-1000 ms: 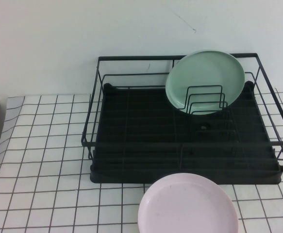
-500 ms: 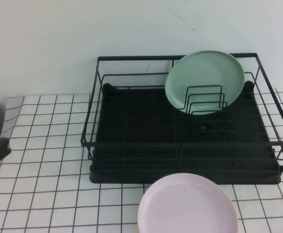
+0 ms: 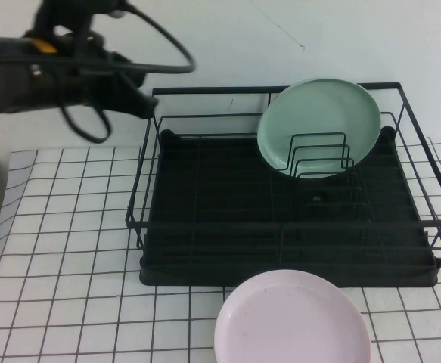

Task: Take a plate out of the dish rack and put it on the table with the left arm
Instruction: Grasp the plate from the shelf

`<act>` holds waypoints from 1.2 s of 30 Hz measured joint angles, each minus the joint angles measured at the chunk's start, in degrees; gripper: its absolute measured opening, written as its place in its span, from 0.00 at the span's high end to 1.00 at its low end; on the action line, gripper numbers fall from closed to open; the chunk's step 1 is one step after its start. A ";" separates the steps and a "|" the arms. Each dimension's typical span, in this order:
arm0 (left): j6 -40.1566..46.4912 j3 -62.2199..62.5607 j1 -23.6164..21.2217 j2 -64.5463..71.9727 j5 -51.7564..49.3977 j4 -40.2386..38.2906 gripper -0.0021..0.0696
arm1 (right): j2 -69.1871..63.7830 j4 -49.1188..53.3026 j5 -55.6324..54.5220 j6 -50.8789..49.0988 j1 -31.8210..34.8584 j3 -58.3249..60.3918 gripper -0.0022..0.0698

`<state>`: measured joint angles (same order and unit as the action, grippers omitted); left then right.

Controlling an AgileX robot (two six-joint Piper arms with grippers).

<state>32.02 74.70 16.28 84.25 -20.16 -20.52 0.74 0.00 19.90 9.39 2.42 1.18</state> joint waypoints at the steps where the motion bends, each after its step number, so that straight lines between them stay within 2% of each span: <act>1: 1.45 2.39 1.43 2.84 0.64 0.00 0.74 | 0.00 0.00 0.00 0.00 0.00 0.00 0.97; 5: 5.44 10.73 6.14 13.41 1.23 -0.14 0.52 | 0.00 0.00 0.00 0.00 0.00 0.00 0.97; 8: 7.24 16.22 8.30 20.88 1.72 -0.31 0.43 | 0.00 0.00 0.00 0.00 0.00 0.00 0.97; 18: 7.85 25.76 8.90 33.94 4.35 -1.52 0.39 | 0.00 0.00 0.00 0.00 0.00 0.00 0.97; 27: 9.52 26.35 10.05 34.63 5.24 -3.51 0.28 | 0.00 0.00 0.00 0.00 0.00 0.00 0.97; 36: 14.62 26.33 13.49 35.24 9.83 -5.96 0.24 | 0.00 0.00 0.00 0.00 0.00 0.00 0.97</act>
<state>46.65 101.04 29.77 119.50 -10.33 -26.48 0.74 0.00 19.90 9.39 2.42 1.18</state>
